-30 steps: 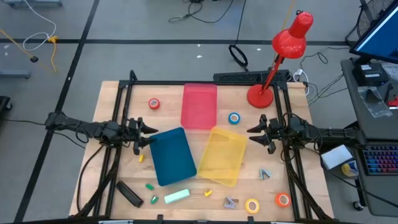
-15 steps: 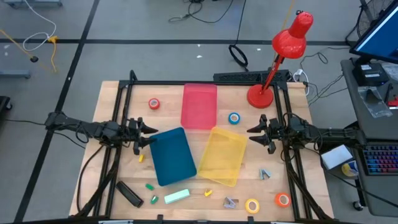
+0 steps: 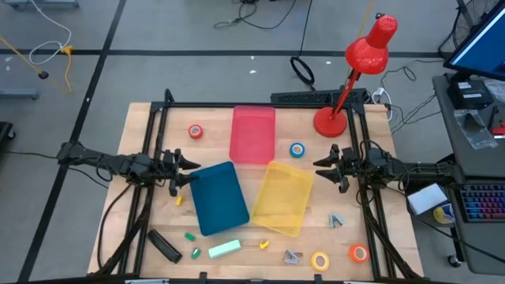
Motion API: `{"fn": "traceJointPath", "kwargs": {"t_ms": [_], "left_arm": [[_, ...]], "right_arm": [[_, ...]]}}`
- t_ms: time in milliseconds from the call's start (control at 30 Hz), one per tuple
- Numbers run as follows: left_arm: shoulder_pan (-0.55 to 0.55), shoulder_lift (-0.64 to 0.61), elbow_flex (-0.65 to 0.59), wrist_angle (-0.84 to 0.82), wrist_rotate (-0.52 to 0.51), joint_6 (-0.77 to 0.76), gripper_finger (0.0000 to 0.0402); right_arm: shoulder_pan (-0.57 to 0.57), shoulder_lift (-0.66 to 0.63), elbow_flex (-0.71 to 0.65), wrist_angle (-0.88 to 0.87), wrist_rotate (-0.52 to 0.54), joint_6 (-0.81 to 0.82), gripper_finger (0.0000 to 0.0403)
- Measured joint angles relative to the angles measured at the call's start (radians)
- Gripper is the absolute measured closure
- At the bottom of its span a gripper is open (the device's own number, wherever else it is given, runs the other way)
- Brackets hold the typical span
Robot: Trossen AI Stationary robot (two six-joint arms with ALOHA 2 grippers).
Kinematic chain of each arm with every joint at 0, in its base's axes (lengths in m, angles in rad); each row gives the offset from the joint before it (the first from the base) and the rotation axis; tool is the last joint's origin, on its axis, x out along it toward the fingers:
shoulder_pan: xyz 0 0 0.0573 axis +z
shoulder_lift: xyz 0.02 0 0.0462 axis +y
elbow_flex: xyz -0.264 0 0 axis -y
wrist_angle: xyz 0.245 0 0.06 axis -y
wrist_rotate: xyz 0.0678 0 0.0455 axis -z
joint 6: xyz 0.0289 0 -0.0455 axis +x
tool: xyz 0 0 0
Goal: Pick and place Stapler, Stapler remover, tape
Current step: Put the big black stapler into the red bin
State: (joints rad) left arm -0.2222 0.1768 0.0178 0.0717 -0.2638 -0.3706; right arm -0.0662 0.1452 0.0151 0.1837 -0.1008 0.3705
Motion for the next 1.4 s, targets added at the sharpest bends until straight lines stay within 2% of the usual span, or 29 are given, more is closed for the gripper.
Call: {"fn": "traceJointPath", "kwargs": {"t_ms": [233, 533, 667, 767, 867, 933, 1067, 1200, 1300, 1400], "left_arm": [[0.0, 0.0, 0.0, 0.0, 0.0, 0.0, 0.0176], [0.0, 0.0, 0.0, 0.021, 0.0, -0.008, 0.0176], [0.0, 0.0, 0.0, 0.149, -0.021, -0.085, 0.0176], [0.0, 0.0, 0.0, 0.307, -0.025, -0.23, 0.0176], [-0.025, 0.003, 0.004, 0.419, 0.084, -0.249, 0.0176], [-0.06, 0.022, 0.032, 0.423, 0.123, -0.237, 0.0176], [-0.142, 0.13, 0.162, 0.317, 0.043, -0.241, 0.0176], [-0.206, 0.336, 0.351, 0.118, -0.053, -0.302, 0.0176], [-0.232, 0.521, 0.502, -0.007, -0.066, -0.408, 0.0176], [-0.252, 0.695, 0.649, -0.153, -0.01, -0.552, 0.0176]], "right_arm": [[0.0, 0.0, 0.0, 0.01, 0.0, 0.102, 0.0245], [0.0, 0.0, 0.0, 0.03, -0.003, 0.339, 0.0245], [0.0, 0.0, 0.0, 0.03, 0.0, 0.37, 0.0245], [0.0, 0.0, 0.0, 0.03, 0.001, 0.37, 0.0245], [0.0, 0.0, 0.0, 0.03, 0.027, 0.37, 0.0245], [0.0, 0.0, 0.0, 0.029, 0.062, 0.37, 0.0245], [0.0, 0.0, 0.0, 0.029, 0.134, 0.37, 0.0245], [0.0, 0.0, 0.0, 0.029, 0.155, 0.37, 0.0245], [0.0, 0.0, 0.0, 0.029, 0.154, 0.37, 0.0245], [0.0, 0.0, 0.0, 0.029, 0.153, 0.37, 0.0245]]}}
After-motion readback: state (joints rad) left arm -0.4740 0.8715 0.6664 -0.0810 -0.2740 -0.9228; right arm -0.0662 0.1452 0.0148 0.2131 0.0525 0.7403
